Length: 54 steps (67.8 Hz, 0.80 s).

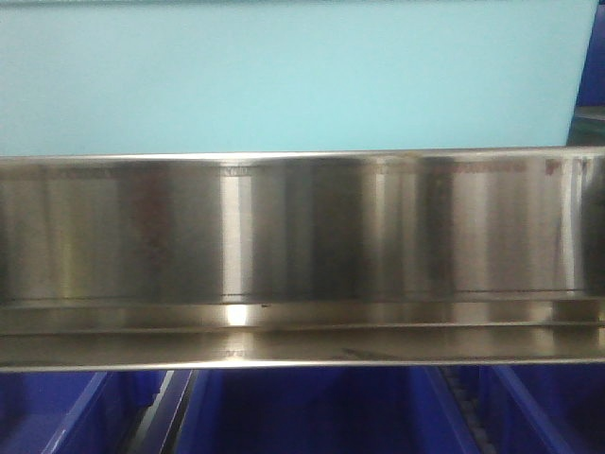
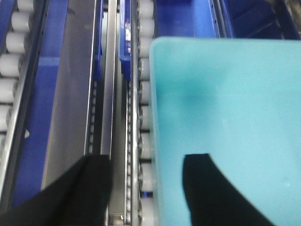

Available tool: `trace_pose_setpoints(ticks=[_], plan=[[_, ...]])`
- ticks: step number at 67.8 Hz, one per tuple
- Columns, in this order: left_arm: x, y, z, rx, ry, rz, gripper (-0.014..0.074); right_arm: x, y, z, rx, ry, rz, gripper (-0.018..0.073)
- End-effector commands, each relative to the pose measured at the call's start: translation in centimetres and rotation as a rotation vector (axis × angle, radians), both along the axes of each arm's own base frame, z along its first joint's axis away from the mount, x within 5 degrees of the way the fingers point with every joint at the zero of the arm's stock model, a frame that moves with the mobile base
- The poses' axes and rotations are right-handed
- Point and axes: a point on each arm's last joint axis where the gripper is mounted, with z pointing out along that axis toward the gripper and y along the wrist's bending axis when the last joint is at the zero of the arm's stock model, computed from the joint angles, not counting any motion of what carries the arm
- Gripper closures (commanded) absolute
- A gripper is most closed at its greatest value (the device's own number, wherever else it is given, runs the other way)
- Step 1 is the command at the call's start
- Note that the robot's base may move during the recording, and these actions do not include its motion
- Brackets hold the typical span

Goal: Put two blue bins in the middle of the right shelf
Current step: 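Close both grippers on opposite side walls of the teal bin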

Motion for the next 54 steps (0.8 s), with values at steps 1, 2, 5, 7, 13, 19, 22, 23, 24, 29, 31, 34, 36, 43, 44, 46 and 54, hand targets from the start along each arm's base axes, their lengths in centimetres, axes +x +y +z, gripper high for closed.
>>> trace_pose_setpoints(ticks=[1,2,5,7,13,19,22,23,24,29,31,34,36,43,44,46,54], plan=[[-0.2,-0.2,-0.4,-0.011,0.049,0.010,0.0290,-0.2,0.4,0.4,0.049,-0.004,0.008,0.0199],[-0.2,-0.3,-0.5,-0.011,0.057,0.010,0.0290,-0.1,0.5,0.4,0.058,0.001,0.009,0.0199],[0.0,-0.3,-1.0,-0.007,0.073,0.010,0.0290,-0.1,0.7,0.2,0.069,0.011,0.010,0.0199],[0.1,-0.4,-1.4,-0.004,0.087,0.010,0.0290,0.0,0.7,0.1,0.072,0.018,0.011,0.0199],[0.5,-0.7,-2.6,-0.002,0.133,0.010,0.0290,0.4,0.8,-0.8,0.066,0.045,0.006,0.0199],[1.0,-0.9,-3.5,0.009,0.164,0.011,0.0290,0.9,1.0,-1.9,0.058,0.084,0.001,0.0199],[1.3,-0.8,-3.8,-0.006,0.177,0.018,0.0290,1.0,1.0,-2.4,0.053,0.099,0.000,0.0199],[1.4,-0.7,-3.9,-0.016,0.185,0.019,0.0290,1.1,1.0,-2.5,0.051,0.106,0.000,0.0199],[1.4,-0.7,-4.0,-0.028,0.193,0.018,0.0290,1.1,1.1,-2.5,0.051,0.111,-0.002,0.0199],[1.7,-0.6,-4.4,-0.090,0.229,-0.010,0.0290,1.1,1.1,-2.6,0.051,0.120,-0.001,0.0199],[1.9,-0.5,-4.5,-0.112,0.241,-0.015,0.0290,1.1,1.1,-2.6,0.051,0.120,-0.001,0.0199],[2.0,-0.4,-4.7,-0.130,0.251,-0.017,0.0290,1.1,1.1,-2.6,0.051,0.120,-0.001,0.0199],[2.1,-0.3,-4.7,-0.131,0.248,-0.015,0.0290,1.1,1.1,-2.6,0.050,0.122,-0.001,0.0199],[2.2,-0.3,-4.7,-0.127,0.241,-0.020,0.0290,1.3,1.1,-3.0,0.044,0.133,-0.002,0.0199],[2.2,-0.3,-4.7,-0.127,0.239,-0.021,0.0290,1.4,1.1,-3.1,0.043,0.135,-0.002,0.0199],[2.2,-0.4,-4.7,-0.126,0.237,-0.023,0.0290,1.5,1.2,-3.3,0.041,0.142,-0.002,0.0199],[2.3,-0.5,-4.8,-0.119,0.235,-0.034,0.0290,1.8,1.3,-3.7,0.044,0.154,-0.003,0.0199]])
